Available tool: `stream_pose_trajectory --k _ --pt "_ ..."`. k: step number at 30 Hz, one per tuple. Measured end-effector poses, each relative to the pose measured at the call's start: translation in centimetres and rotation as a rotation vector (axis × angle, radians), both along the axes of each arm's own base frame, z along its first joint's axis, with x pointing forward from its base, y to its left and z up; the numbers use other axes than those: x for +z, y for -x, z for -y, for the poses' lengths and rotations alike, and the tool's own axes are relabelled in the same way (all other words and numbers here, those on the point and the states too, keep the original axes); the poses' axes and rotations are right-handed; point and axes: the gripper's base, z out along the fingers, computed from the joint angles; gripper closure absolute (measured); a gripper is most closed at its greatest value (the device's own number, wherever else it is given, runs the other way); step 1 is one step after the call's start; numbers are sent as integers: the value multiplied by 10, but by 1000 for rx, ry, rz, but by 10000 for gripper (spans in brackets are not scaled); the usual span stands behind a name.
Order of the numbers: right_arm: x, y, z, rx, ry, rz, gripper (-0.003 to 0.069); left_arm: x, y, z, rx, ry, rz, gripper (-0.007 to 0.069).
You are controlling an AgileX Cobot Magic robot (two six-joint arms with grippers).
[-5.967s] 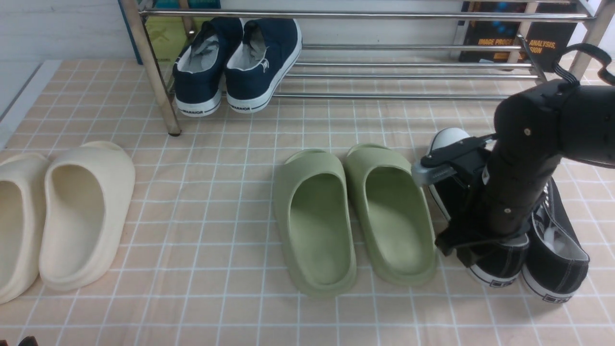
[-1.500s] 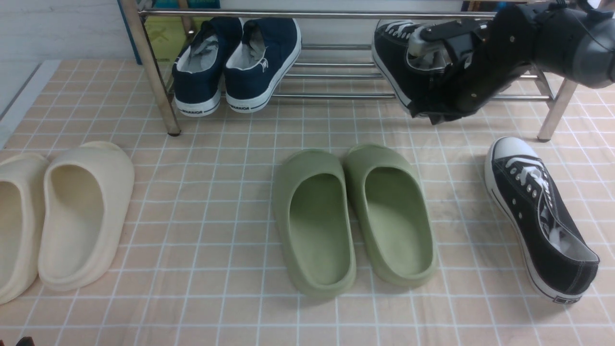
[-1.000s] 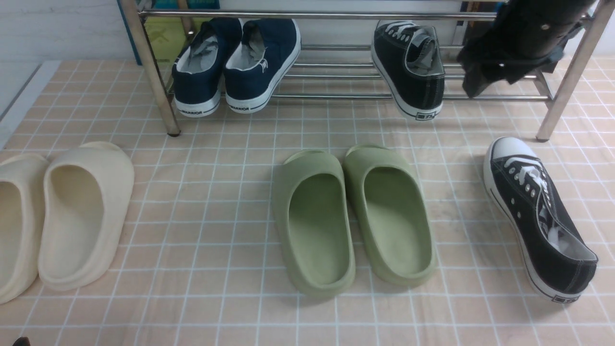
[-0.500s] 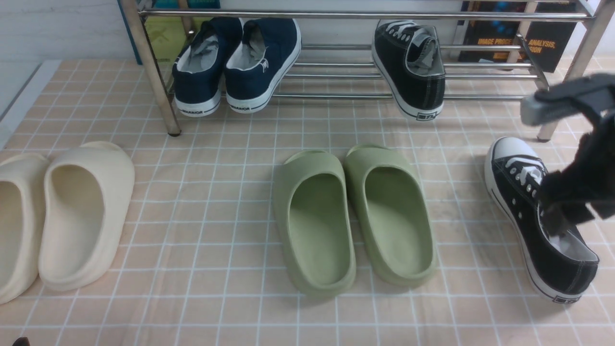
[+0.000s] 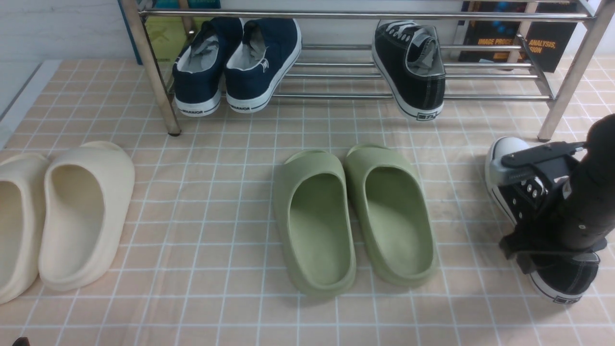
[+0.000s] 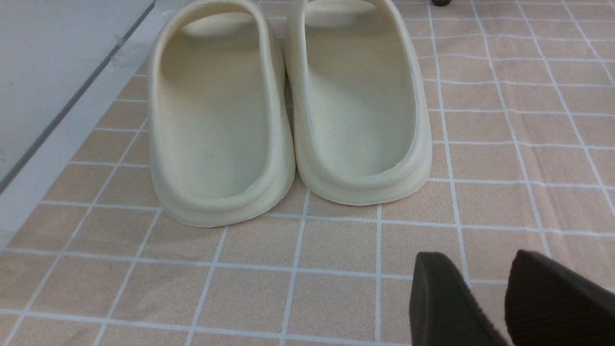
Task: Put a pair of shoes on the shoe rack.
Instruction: Use the right arm to grab the shoe closest to it, then use the right arm to put a shoe into the shoe rack
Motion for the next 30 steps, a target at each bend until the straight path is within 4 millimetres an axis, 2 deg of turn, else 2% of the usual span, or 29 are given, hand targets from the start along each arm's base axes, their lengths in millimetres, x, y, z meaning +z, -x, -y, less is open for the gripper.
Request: stream_pose_trajectory --k 2,3,4,5,8,12,13,16,17,18,22,25,29,30 --pt "-6 -2 0 6 13 -16 385 0 0 0 0 0 0 385" --pt "-7 -2 1 11 20 -16 448 0 0 0 0 0 0 385" --pt "-7 -2 1 12 22 -15 458 0 0 0 0 0 0 385" --pt "-7 -2 1 16 29 -13 531 0 0 0 0 0 0 385" --pt "-3 -2 2 19 38 -18 650 0 0 0 0 0 0 385" --pt "21 2 3 7 36 -35 655 0 0 0 0 0 0 385" --pt "22 1 3 7 34 -31 655 0 0 0 0 0 0 385" --pt "58 -1 2 0 12 37 655 0 0 0 0 0 0 385" --pt "62 -2 1 1 9 50 655 0 0 0 0 0 0 385" --pt "77 -6 0 7 1 96 655 0 0 0 0 0 0 385" --pt "107 -22 -3 33 -14 194 655 0 0 0 0 0 0 385" --pt "115 -38 -8 44 -16 220 655 0 0 0 0 0 0 385" --pt "109 -64 -14 64 -6 203 655 0 0 0 0 0 0 385" --pt "107 -65 -15 64 -6 197 655 0 0 0 0 0 0 385"
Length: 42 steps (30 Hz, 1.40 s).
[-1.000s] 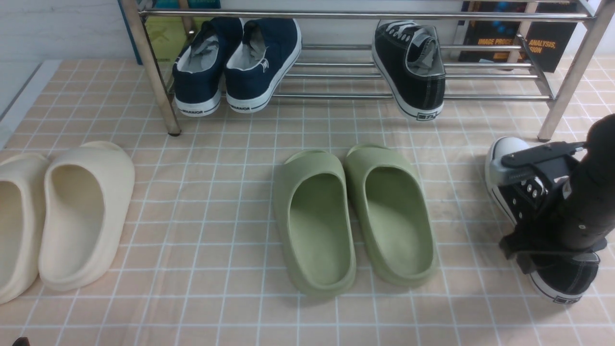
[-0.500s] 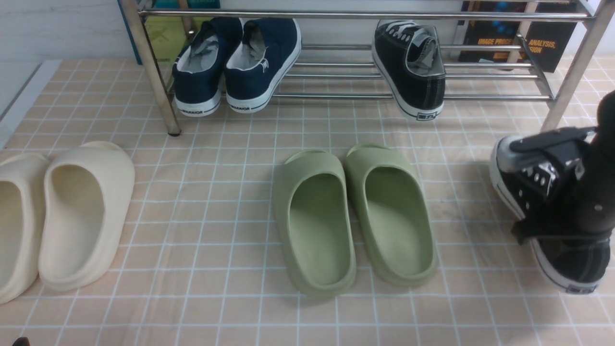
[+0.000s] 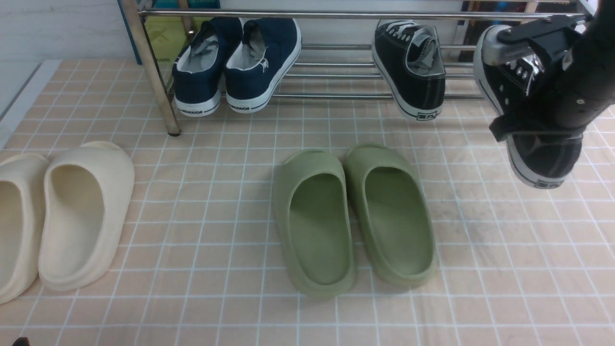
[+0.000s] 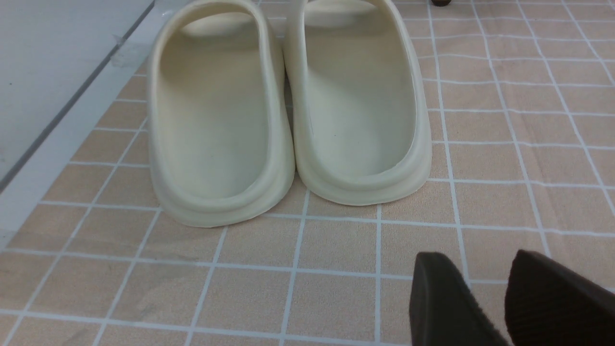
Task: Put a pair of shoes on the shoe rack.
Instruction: Use the right arm to put a shoe into the shoe rack
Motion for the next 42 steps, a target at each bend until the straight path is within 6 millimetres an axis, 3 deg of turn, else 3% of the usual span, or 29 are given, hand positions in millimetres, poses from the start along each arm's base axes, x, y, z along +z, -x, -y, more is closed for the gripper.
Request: stream_pose_trajectory --k 15,22,27,35,39,42 --pt "-15 -104 -21 59 44 104 655 0 0 0 0 0 0 385" --pt "-32 -132 -13 34 46 136 655 0 0 0 0 -1 0 385" --pt "-36 -139 -8 23 44 161 643 0 0 0 0 -1 0 385" --pt "-31 -144 -7 30 34 231 505 0 0 0 0 -1 0 385" --pt "-22 -138 -6 28 40 207 334 0 0 0 0 -1 0 385" --pt "-8 -127 -3 24 50 165 253 0 0 0 0 -1 0 385"
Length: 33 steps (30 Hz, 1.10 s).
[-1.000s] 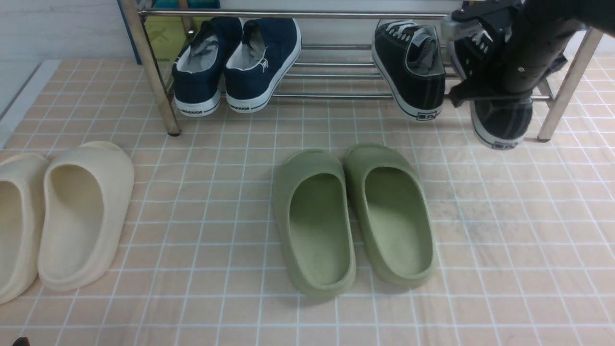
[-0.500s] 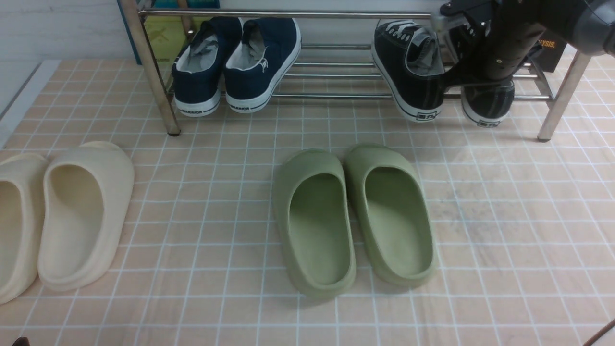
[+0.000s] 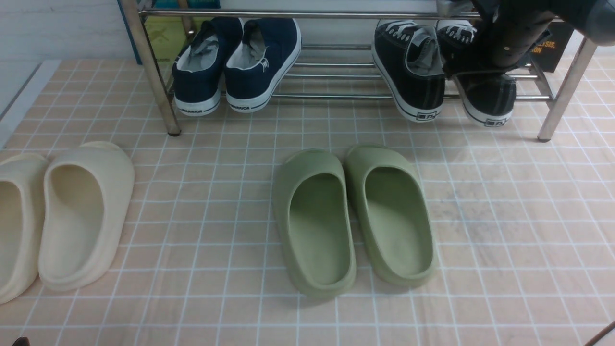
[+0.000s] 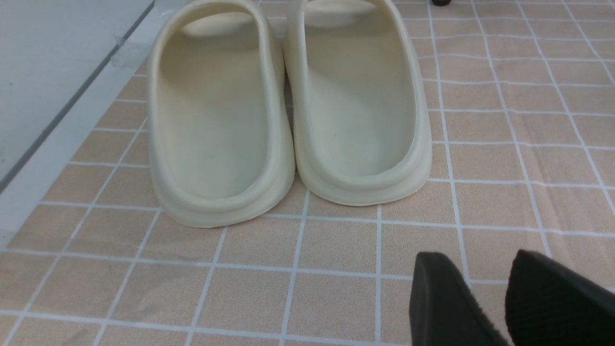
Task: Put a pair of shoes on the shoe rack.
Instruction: Use the right arm to put a shoe into the shoe rack
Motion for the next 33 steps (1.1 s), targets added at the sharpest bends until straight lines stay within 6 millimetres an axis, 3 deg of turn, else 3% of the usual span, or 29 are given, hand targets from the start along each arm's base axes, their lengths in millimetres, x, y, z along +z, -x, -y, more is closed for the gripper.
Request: stream_pose_trajectory --k 2,6,9,12,14,17,19,25,33 --pt "6 5 1 2 7 -19 240 0 0 0 0 0 0 385" --pt "36 27 6 49 49 -58 250 0 0 0 0 0 0 385" --pt "49 38 13 49 51 -47 316 0 0 0 0 0 0 385" --pt "49 47 23 35 41 -74 424 0 0 0 0 0 0 385" --pt "40 51 31 18 29 -117 504 0 0 0 0 -1 0 385" --pt "11 55 46 -18 -6 -224 638 0 0 0 0 -1 0 385" --pt "-8 53 54 -41 -47 -243 673 0 0 0 0 -2 0 385" --pt "-44 32 56 -82 -177 -129 678 0 0 0 0 -5 0 385" --pt "-48 13 46 -142 -362 24 676 0 0 0 0 -5 0 385"
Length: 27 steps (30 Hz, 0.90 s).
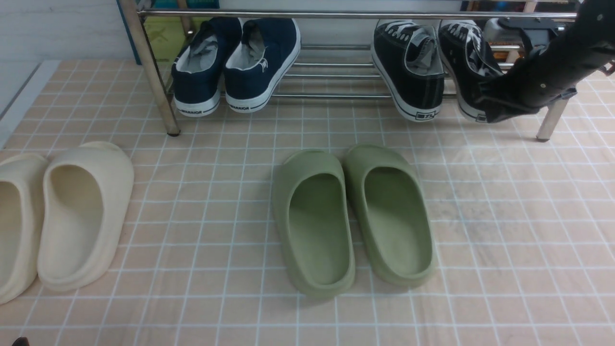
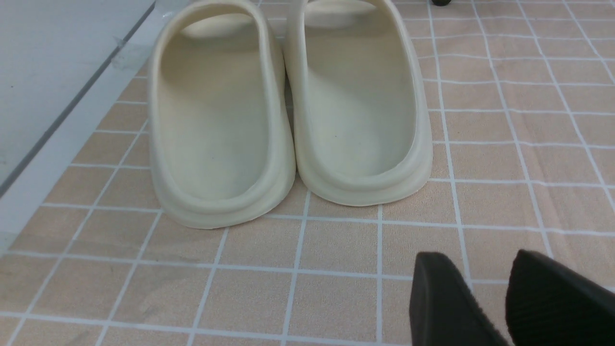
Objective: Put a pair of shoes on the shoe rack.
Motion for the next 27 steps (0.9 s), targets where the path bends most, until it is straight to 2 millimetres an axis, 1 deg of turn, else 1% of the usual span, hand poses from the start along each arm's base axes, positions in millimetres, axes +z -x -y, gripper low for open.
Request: stream_pose_trajectory --k 2,8,10,11,12,15,16,18,19,20,21,22,23,27 --pt "1 -2 -1 -12 -16 27 676 0 0 0 0 0 0 385" --pt "-1 -2 -1 -11 -20 15 676 0 0 0 0 -2 0 385" --pt "8 3 -2 9 -14 6 674 0 0 0 0 -2 0 385" --pt "18 9 -2 30 -5 1 673 0 0 0 0 -2 0 385" --pt "20 10 -2 33 -4 1 673 0 0 0 0 -2 0 385" --pt "60 34 0 81 36 25 673 0 0 0 0 -2 0 385" --pt "66 37 0 85 41 32 673 0 0 0 0 -2 0 385" --pt "101 60 2 99 62 96 671 0 0 0 0 -3 0 385" --pt "110 70 3 99 67 117 671 0 0 0 0 -3 0 385" --pt "127 85 4 97 69 163 671 0 0 0 0 -3 0 385" --pt "136 97 4 93 68 190 671 0 0 0 0 -3 0 385" --pt "147 116 6 86 68 230 670 0 0 0 0 -3 0 385" --pt "153 129 7 81 68 255 670 0 0 0 0 -3 0 385" --pt "170 200 12 50 67 388 667 0 0 0 1 -13 -1 385"
